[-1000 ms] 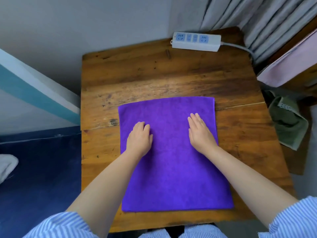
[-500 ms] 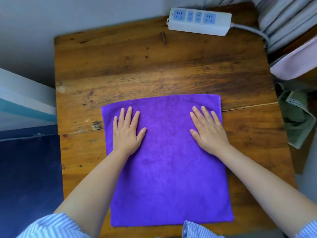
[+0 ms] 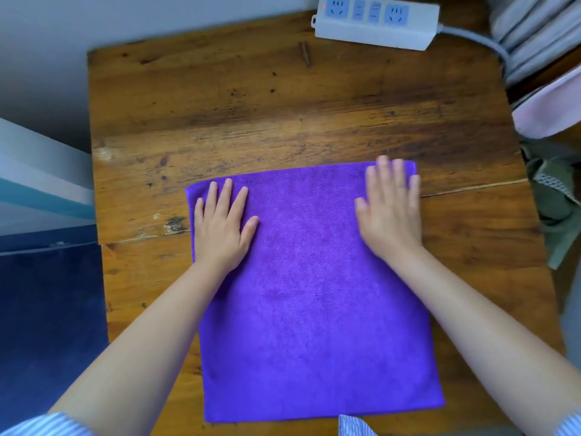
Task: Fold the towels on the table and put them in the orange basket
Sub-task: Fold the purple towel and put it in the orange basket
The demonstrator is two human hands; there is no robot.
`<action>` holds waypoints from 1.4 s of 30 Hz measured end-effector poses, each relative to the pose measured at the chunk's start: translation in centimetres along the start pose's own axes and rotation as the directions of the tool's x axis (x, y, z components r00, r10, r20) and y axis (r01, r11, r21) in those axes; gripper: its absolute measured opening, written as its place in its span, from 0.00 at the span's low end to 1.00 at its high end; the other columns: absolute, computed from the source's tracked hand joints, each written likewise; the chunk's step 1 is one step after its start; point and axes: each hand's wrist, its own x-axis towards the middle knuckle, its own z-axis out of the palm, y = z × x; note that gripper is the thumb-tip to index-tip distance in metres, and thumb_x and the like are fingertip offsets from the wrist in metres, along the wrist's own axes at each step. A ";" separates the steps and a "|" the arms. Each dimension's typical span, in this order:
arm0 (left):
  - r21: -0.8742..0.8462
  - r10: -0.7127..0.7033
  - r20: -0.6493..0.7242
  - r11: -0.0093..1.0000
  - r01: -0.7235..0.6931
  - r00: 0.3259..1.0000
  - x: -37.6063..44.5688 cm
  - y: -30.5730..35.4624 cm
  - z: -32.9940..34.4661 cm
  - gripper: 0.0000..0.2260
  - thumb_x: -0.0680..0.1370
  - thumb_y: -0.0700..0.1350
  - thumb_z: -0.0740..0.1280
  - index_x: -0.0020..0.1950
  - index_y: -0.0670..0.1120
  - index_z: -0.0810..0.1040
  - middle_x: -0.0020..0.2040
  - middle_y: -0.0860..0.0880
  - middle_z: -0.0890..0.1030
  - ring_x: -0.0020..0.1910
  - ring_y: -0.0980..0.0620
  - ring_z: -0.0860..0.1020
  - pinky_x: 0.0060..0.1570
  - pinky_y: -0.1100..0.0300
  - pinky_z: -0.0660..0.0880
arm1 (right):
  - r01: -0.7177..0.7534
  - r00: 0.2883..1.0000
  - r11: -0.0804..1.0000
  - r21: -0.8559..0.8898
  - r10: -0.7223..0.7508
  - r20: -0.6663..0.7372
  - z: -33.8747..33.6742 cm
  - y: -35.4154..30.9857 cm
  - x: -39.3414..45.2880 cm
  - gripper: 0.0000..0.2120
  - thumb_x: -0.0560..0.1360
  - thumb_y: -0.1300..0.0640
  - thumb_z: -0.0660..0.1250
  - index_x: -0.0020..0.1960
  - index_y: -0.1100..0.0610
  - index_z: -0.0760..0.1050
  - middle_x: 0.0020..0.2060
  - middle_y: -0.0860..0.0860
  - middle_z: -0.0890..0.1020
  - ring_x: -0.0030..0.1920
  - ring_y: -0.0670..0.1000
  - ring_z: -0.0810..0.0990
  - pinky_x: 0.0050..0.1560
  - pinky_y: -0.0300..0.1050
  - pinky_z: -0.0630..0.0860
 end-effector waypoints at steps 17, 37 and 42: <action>0.018 0.049 0.007 0.999 -0.049 0.999 3.3 -4.3 -1.2 0.22 0.80 0.46 0.56 0.74 0.47 0.60 0.76 0.47 0.57 0.76 0.46 0.51 0.72 0.46 0.46 | 0.062 0.986 0.997 -0.053 -0.053 0.160 -1.8 4.7 4.0 0.26 0.79 0.54 0.51 0.75 0.56 0.47 0.75 0.52 0.52 0.76 0.52 0.47 0.73 0.56 0.40; 0.121 0.023 -0.191 0.993 0.001 0.981 -1.5 -3.1 -7.0 0.09 0.75 0.36 0.61 0.52 0.37 0.78 0.50 0.36 0.78 0.51 0.37 0.72 0.45 0.48 0.69 | 0.173 0.978 0.978 0.115 -0.185 0.097 -8.1 4.1 2.0 0.04 0.68 0.68 0.63 0.41 0.64 0.76 0.43 0.60 0.79 0.42 0.56 0.73 0.41 0.42 0.66; 0.134 0.232 -0.242 0.970 -0.205 0.942 -7.3 -4.0 -7.2 0.03 0.71 0.31 0.67 0.43 0.33 0.79 0.39 0.34 0.79 0.41 0.35 0.76 0.36 0.46 0.73 | 0.210 0.978 0.967 0.141 -0.207 -0.041 -8.9 4.8 -3.8 0.04 0.64 0.71 0.65 0.38 0.66 0.76 0.40 0.62 0.79 0.43 0.59 0.76 0.42 0.43 0.67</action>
